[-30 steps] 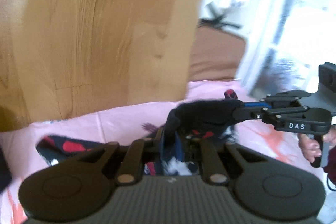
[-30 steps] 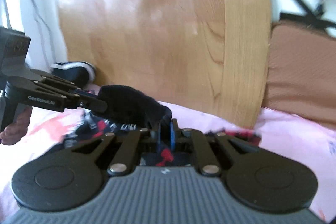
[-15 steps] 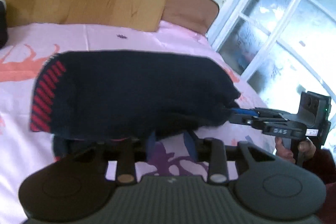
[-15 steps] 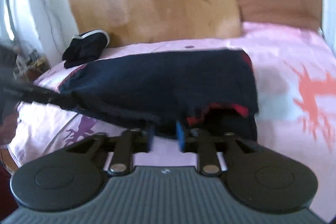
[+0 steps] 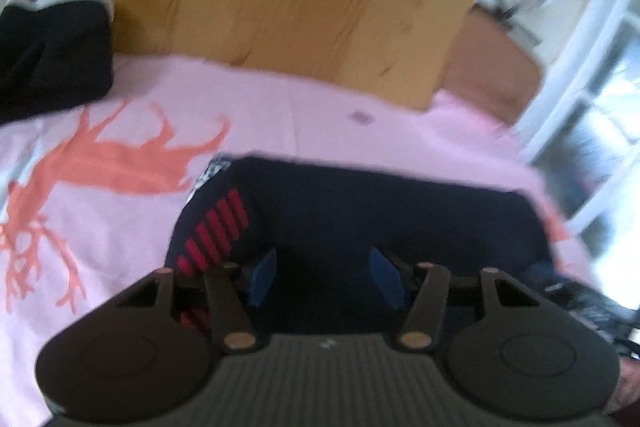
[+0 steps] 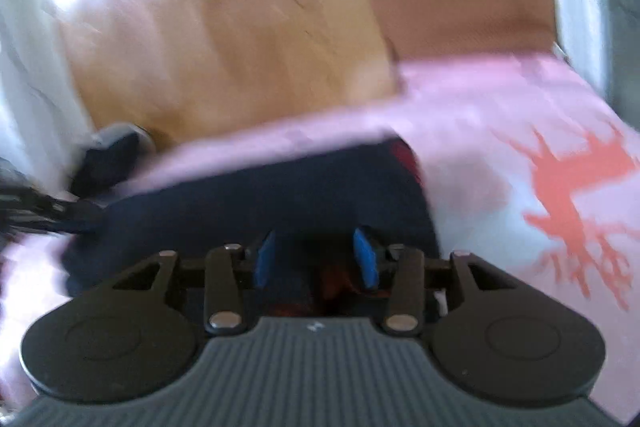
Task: Fold small clothes
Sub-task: 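Press the folded sweater bundle flat with both open grippers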
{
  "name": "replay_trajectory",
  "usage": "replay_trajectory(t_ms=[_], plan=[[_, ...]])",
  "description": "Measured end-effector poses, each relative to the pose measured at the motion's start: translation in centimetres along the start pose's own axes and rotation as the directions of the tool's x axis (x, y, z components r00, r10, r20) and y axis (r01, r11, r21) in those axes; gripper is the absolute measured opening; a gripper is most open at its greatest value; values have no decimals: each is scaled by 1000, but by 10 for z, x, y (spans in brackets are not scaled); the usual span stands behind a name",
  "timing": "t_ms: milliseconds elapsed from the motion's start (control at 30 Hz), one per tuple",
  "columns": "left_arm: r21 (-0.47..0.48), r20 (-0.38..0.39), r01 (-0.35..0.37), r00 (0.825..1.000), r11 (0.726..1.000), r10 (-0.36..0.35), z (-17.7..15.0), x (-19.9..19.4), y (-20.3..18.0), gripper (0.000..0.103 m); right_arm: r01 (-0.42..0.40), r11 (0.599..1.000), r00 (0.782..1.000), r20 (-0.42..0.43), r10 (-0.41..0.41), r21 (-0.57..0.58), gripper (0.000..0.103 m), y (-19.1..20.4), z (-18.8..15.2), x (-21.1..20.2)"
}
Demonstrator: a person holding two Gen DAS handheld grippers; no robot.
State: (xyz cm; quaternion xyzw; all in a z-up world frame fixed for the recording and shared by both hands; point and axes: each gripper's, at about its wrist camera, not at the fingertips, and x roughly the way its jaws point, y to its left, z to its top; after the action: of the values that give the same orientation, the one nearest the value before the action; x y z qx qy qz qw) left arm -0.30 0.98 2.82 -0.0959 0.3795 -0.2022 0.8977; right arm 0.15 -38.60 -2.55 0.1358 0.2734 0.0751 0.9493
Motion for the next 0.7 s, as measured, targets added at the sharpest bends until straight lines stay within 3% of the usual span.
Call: replay_trajectory(t_ms=[33, 167, 333, 433, 700], plan=[[-3, 13, -4, 1000, 1000, 4, -1, 3, 0, 53, -22, 1000, 998, 52, 22, 12, 47, -6, -7, 0], [56, 24, -97, 995, 994, 96, 0, 8, -19, 55, -59, 997, 996, 70, 55, 53, 47, -16, -9, -4], [123, 42, -160, 987, 979, 156, -5, 14, -38, 69, -68, 996, 995, 70, 65, 49, 50, -18, -7, -2], [144, 49, -178, 984, 974, 172, -10, 15, -45, 75, -72, 996, 995, 72, 68, 55, 50, -17, -9, -3], [161, 88, -192, 980, 968, 180, -17, 14, -48, 76, -76, 996, 995, 72, 72, 55, 52, -17, -10, -3]])
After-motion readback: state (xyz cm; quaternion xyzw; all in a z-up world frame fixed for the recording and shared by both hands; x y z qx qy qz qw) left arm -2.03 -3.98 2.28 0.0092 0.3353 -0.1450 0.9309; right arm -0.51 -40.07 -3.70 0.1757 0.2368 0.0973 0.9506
